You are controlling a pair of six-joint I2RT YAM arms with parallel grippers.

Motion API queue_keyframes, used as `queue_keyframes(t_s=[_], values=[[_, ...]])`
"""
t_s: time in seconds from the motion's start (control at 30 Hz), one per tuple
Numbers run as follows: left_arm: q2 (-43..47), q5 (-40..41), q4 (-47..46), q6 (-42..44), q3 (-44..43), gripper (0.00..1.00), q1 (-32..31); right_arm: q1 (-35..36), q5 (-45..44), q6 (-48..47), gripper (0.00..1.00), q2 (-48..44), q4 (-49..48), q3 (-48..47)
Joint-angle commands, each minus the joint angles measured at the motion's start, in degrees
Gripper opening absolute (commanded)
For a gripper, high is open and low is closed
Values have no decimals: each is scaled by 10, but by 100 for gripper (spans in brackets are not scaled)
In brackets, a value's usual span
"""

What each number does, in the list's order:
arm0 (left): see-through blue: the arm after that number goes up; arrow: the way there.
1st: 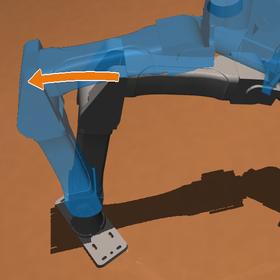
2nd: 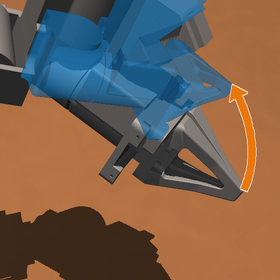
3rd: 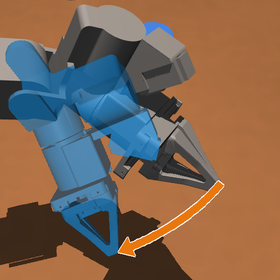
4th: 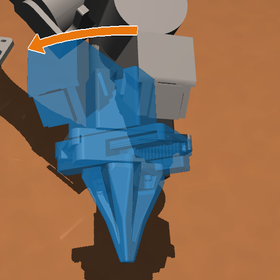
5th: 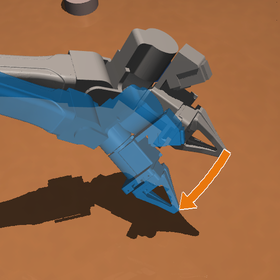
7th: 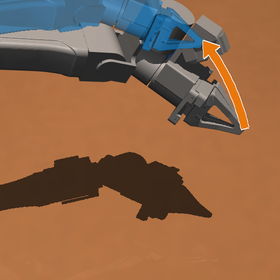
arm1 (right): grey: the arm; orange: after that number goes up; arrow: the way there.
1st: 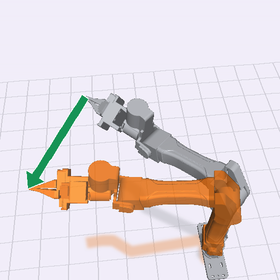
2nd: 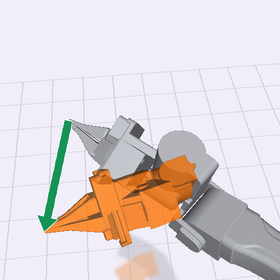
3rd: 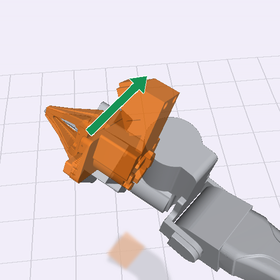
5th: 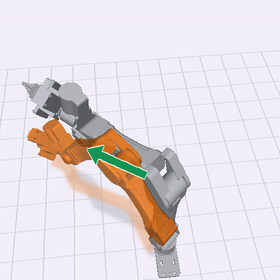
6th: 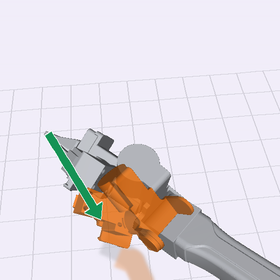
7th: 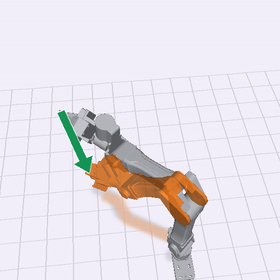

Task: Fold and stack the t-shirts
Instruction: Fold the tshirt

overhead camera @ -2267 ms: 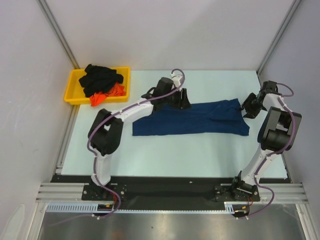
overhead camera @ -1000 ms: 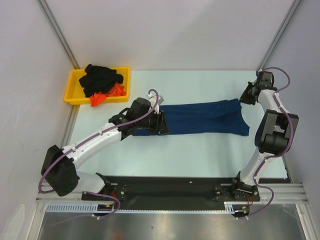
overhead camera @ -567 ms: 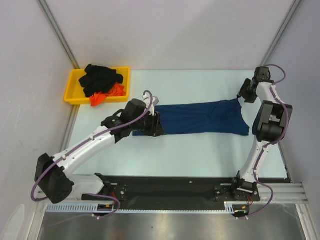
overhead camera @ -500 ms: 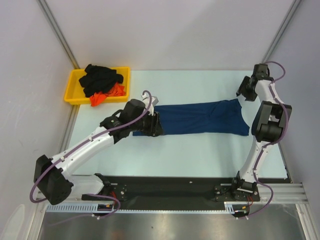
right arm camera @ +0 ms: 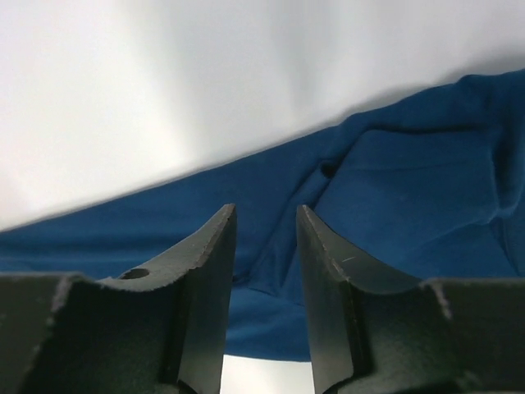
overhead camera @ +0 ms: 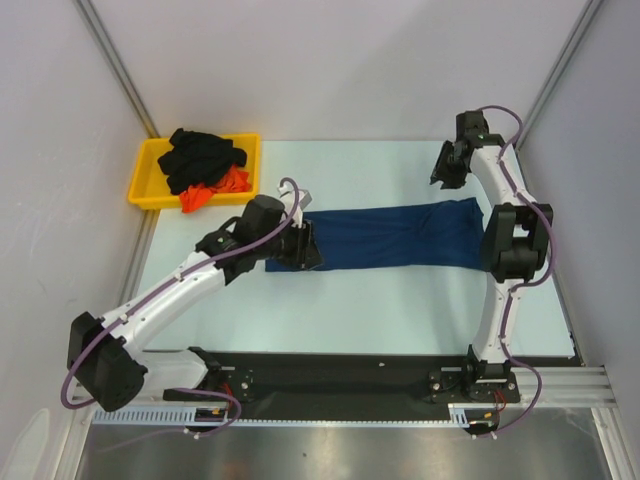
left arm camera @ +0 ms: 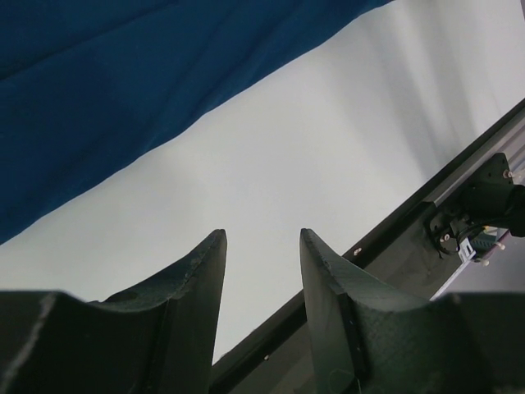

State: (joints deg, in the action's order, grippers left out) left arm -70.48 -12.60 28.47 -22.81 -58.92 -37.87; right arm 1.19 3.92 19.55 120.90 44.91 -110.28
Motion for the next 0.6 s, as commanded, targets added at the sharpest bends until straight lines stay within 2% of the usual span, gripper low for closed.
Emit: queue_keyframes(t_s=[0.0, 0.07, 0.1, 0.23, 0.37, 0.4, 0.47, 0.57], values=[[12, -23, -11, 18, -8, 47, 10, -15, -12, -3, 41, 32, 50, -54], [11, -43, -26, 22, 2, 48, 13, -20, -21, -21, 45, 28, 53, -52], [10, -46, -32, 21, 4, 49, 13, -22, -21, -36, 52, 25, 54, -49], [-15, -60, -47, 14, -8, 49, 14, -23, 34, -18, 53, 41, 65, -58], [-40, -73, -54, 14, -27, 49, 15, 6, 21, 33, 41, 43, 45, -28], [-44, -74, -54, 15, -29, 49, 15, 14, 17, 49, 32, 42, 37, -7], [-45, -74, -51, 17, -32, 48, 15, 18, 7, 79, 28, 37, 21, 7], [-40, -74, -48, 19, -25, 48, 17, 19, -10, 108, 27, 47, 22, 9]])
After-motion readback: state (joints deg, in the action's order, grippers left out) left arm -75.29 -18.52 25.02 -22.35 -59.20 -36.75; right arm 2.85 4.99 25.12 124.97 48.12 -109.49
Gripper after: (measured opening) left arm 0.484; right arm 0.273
